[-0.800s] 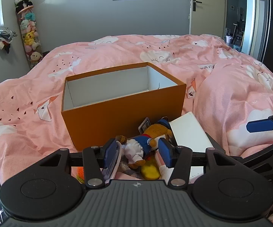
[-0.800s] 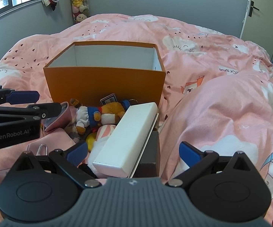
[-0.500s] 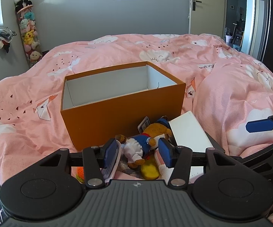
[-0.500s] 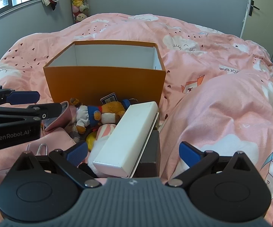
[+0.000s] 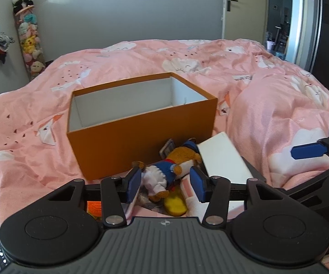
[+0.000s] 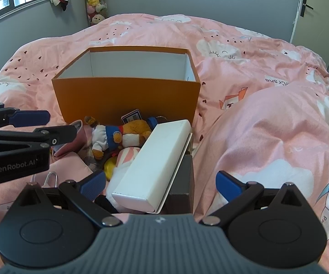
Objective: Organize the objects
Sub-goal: 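Grasp the white glasses box in the pile with the left gripper, then lift the white glasses box upright out of the pile with the left gripper, then grasp the gold square box with the right gripper while the left gripper holds the white box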
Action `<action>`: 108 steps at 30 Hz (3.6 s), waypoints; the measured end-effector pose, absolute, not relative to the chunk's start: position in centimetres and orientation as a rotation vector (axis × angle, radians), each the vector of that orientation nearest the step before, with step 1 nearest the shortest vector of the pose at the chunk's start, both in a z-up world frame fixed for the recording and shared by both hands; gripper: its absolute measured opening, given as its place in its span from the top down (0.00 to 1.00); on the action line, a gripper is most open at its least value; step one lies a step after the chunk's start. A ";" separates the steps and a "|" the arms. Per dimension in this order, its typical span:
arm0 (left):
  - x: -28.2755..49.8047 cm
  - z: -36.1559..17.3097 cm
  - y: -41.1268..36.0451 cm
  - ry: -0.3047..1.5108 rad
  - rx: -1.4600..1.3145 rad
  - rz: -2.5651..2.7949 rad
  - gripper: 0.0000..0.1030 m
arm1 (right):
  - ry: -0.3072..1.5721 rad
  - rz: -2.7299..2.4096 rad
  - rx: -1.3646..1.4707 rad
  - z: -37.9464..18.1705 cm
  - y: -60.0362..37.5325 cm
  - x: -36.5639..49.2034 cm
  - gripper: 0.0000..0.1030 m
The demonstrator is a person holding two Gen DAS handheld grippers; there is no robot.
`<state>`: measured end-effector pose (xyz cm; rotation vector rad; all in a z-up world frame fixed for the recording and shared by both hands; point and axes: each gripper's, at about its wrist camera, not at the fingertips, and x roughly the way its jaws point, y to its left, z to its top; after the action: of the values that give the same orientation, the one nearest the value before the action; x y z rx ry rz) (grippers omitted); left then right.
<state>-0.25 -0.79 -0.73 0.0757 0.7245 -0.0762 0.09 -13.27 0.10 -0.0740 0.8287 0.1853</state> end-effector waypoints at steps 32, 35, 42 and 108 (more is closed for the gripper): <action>8.8 -3.8 -3.6 0.943 0.067 -0.315 0.87 | 0.997 0.229 0.070 -4.9 -18.1 9.6 0.90; 9.1 -4.0 -3.1 0.950 0.046 -0.287 0.86 | 0.993 0.238 0.078 -5.2 -17.8 10.2 0.88; 9.2 -4.1 -1.3 0.978 -0.033 -0.248 0.86 | 1.049 0.364 0.277 -6.2 -17.8 10.8 0.89; 7.4 -3.2 1.4 0.907 -0.044 -0.191 0.34 | 0.900 0.250 0.065 -3.2 -16.0 10.7 0.61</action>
<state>7.35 1.41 -3.19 -0.0438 0.9073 -0.1914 10.72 -15.96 -3.19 0.0652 0.8996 0.2503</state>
